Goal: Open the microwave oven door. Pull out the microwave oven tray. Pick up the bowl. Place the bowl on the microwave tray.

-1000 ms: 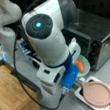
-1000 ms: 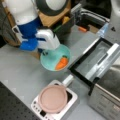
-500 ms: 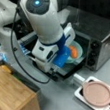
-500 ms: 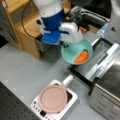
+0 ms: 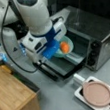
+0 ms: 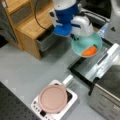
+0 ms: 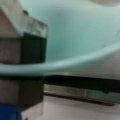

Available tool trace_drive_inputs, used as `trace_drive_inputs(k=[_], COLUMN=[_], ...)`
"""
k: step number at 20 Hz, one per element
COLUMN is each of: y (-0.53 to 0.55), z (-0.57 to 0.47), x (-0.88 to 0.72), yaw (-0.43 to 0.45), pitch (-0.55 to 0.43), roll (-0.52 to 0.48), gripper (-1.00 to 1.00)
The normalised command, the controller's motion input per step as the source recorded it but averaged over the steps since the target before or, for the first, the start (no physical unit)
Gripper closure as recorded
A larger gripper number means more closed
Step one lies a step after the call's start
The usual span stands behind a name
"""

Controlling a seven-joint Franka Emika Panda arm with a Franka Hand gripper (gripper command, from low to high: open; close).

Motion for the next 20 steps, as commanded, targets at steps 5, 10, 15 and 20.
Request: trace_drive_inputs(k=[5, 10, 15, 20], y=[0.44, 0.41, 0.27, 0.15], z=[-0.17, -0.28, -0.23, -0.15], x=[-0.26, -0.26, -0.27, -0.25], yaw=[-0.095, -0.163, -0.166, -0.141], pitch=[-0.192, -0.263, -0.263, -0.238], roll=[-0.029, 0.013, 0.077, 0.162], gripper=[1.0, 1.0, 1.0, 1.0])
